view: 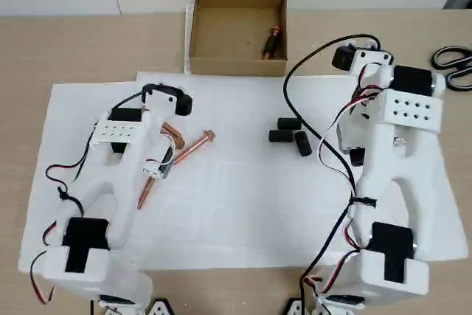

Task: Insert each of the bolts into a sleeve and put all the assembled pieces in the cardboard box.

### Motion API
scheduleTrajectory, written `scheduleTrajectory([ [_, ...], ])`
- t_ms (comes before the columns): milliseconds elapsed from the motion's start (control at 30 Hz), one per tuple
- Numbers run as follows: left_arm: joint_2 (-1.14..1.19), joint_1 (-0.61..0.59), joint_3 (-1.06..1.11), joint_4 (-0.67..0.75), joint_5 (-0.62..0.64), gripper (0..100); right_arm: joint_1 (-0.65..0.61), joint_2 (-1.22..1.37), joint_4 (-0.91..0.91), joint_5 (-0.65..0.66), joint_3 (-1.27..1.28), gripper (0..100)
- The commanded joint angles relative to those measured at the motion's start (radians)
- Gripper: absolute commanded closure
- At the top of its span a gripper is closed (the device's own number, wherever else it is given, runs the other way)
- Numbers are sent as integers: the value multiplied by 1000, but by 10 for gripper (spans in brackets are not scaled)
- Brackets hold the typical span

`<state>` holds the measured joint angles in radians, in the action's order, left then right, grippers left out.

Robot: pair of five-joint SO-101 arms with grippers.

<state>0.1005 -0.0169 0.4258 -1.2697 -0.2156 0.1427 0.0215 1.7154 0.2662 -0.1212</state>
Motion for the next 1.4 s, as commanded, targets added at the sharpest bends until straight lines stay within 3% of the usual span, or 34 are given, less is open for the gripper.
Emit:
scheduleTrajectory([
  [0, 11, 6, -4, 28, -8, 929, 5, -56, 7, -12, -3, 995],
  [267, 86, 6, -5, 71, 20, 932, 5, -56, 7, -12, -3, 995],
  [400, 72, 8, -18, 63, 21, 995, 5, -56, 7, -12, -3, 995],
  [767, -381, 6, -27, -110, 21, 994, 7, -94, 13, -11, -52, 995],
  [1000, -675, 0, -21, -292, 21, 994, -5, -421, 16, -11, -5, 995],
  [1367, -933, 8, 58, -244, 21, 994, -21, -1000, 4, -9, 470, 995],
])
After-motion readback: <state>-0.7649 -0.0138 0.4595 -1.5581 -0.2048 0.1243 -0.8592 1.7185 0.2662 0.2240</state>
